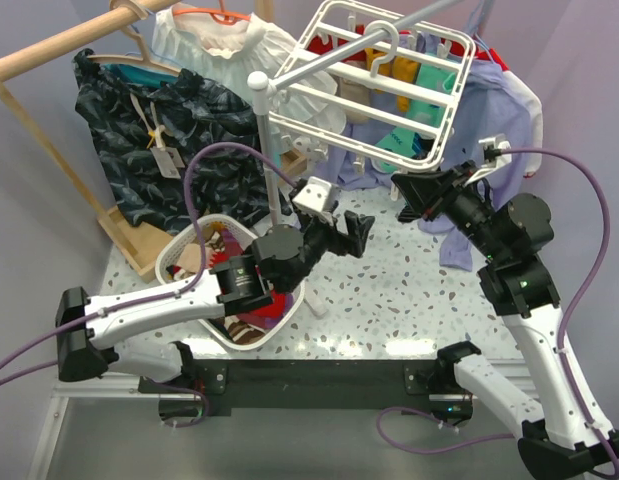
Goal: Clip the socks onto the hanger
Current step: Open the clamp at the hanger, then pick up the sock from the bin.
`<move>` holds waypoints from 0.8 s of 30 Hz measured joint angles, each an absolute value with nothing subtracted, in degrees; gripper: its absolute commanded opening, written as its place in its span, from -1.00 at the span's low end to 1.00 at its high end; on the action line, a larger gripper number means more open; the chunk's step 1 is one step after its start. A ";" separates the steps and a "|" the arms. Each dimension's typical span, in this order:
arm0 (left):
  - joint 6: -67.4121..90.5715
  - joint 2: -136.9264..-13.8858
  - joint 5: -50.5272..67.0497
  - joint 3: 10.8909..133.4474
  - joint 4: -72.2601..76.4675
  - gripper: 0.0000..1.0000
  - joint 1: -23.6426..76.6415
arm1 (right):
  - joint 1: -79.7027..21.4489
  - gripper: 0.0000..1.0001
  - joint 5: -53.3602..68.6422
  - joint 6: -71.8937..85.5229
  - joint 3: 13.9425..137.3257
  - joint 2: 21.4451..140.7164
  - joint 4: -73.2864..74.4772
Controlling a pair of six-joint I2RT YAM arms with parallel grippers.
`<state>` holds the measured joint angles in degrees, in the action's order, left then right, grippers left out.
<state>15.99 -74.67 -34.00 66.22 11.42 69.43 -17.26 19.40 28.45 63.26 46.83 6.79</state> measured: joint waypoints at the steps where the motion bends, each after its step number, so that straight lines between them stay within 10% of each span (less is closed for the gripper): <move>1: 18.00 -73.45 -34.06 65.80 9.10 0.73 68.84 | -17.26 -0.85 19.33 28.45 63.16 46.83 6.79; 24: 45.65 -52.80 -33.87 46.17 -40.47 0.73 34.35 | -17.26 -0.84 18.85 26.24 62.76 46.85 6.72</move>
